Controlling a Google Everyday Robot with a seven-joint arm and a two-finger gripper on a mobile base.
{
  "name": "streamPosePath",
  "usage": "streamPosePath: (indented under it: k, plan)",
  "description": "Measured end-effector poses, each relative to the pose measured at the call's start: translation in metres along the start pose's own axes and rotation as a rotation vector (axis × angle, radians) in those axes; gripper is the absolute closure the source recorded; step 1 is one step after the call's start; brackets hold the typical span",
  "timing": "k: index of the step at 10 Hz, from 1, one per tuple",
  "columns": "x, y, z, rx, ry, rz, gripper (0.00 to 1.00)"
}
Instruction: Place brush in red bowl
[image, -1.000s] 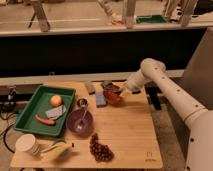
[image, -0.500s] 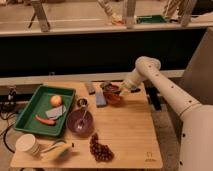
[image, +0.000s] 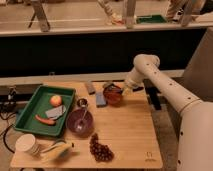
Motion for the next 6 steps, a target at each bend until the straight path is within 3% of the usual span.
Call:
streamPosePath:
  k: [6]
  plan:
    - [0.0013,0.0096,-0.0046,0.029,0.105,0.033,1.0]
